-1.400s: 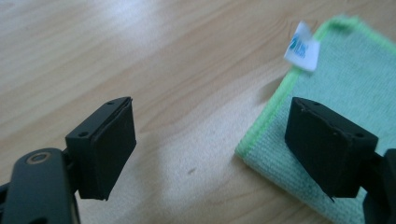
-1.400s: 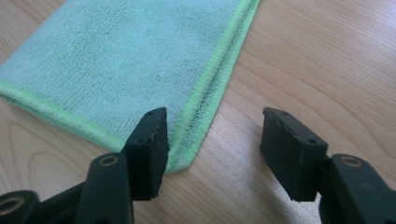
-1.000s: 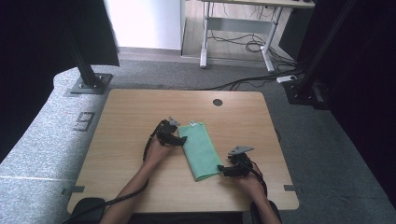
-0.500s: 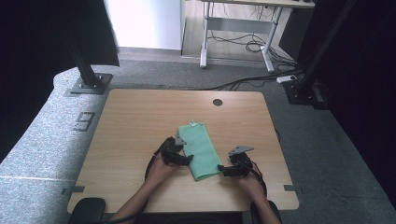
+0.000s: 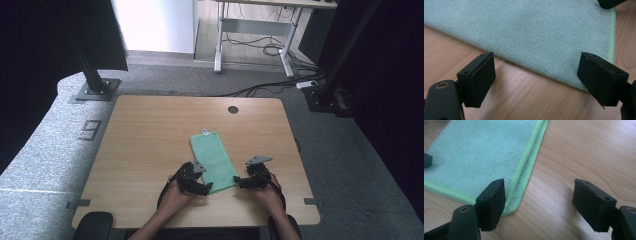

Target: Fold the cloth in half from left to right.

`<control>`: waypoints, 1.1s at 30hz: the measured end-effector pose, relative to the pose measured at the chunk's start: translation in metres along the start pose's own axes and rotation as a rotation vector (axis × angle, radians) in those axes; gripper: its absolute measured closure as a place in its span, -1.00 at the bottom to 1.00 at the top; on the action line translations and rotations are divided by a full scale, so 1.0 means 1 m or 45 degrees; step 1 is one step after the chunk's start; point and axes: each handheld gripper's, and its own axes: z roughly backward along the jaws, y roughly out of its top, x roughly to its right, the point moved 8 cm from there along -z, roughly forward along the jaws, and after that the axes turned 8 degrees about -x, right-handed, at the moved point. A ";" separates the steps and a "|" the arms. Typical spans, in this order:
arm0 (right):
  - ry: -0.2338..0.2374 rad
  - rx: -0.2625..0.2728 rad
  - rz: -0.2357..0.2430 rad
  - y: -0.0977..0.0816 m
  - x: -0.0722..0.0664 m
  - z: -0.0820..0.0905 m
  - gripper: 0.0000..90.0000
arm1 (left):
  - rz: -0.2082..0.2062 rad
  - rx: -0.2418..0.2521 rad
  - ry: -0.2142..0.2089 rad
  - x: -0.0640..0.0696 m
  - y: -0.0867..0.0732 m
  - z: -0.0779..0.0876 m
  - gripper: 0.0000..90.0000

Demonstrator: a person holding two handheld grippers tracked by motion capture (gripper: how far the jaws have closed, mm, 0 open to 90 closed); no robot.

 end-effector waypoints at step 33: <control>0.008 0.019 0.095 0.037 -0.044 -0.031 -0.64 | 0.096 0.014 0.024 -0.082 -0.031 0.016 -0.73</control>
